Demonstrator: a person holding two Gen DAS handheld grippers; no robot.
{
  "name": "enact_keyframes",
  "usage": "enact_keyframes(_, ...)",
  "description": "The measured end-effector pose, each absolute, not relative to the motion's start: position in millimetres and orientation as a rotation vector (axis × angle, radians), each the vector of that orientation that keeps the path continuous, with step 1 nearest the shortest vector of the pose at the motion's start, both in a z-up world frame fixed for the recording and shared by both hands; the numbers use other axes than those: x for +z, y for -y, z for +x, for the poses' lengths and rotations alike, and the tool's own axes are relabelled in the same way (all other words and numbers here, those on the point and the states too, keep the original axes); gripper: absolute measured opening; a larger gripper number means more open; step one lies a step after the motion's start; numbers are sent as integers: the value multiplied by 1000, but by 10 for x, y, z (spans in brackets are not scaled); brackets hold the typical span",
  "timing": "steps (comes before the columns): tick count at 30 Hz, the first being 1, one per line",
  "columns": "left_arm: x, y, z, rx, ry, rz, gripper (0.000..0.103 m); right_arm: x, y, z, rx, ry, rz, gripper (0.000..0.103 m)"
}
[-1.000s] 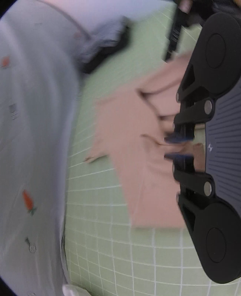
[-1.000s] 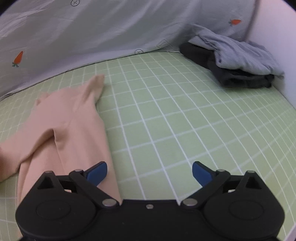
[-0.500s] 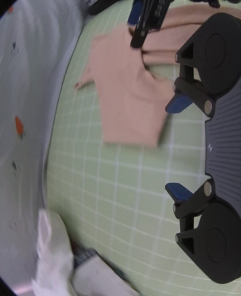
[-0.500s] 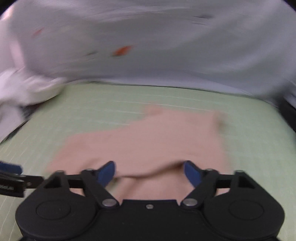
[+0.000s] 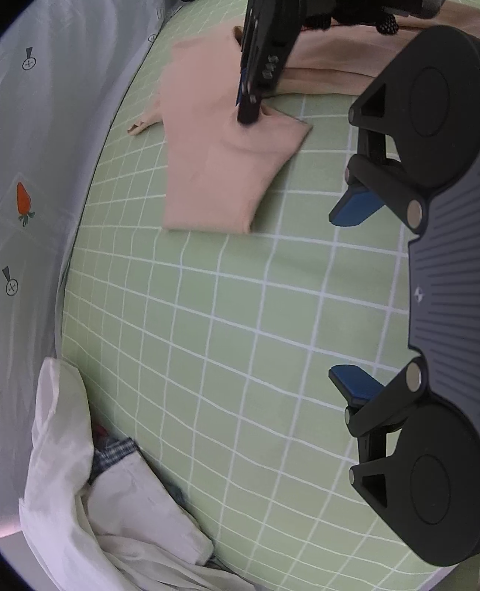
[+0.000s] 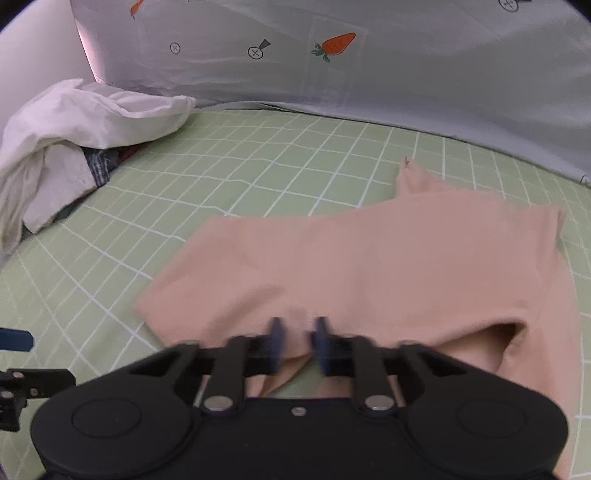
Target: Fold clothes
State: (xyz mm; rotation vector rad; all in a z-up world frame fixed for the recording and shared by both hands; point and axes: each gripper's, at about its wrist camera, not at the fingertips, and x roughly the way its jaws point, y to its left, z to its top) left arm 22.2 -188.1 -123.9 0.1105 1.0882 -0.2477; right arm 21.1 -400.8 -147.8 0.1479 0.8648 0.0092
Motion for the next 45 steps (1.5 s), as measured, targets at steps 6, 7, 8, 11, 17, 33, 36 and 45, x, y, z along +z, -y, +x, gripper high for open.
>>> enact_keyframes(6,-1145,1894,188,-265,-1048,88,83,-1213,4117,-103,-30,-764,220,4)
enact_keyframes(7,-1132,1916,179,-273,-1043,85,83,-1165,4137,-178,-43,-749,234,4)
enact_keyframes(8,-1122,1942,172,-283,-1041,82,83,-1118,4160,-255,-55,-736,248,4)
enact_keyframes(11,-1114,2055,128,-321,-1042,80,83,-1016,4284,-523,-103,-709,294,4)
enact_keyframes(17,-1140,2421,-140,-438,-1050,143,83,-924,4484,-1128,-214,-684,343,4)
enact_keyframes(33,-1334,3154,-819,-602,-1113,239,83,-1050,4651,-2159,-294,-799,400,4)
enact_keyframes(36,-1383,3216,-899,-604,-1126,253,83,-1074,4665,-2296,-300,-812,416,4)
enact_keyframes(45,-1466,3182,-1025,-581,-1130,283,83,-1161,4713,-2614,-322,-842,503,4)
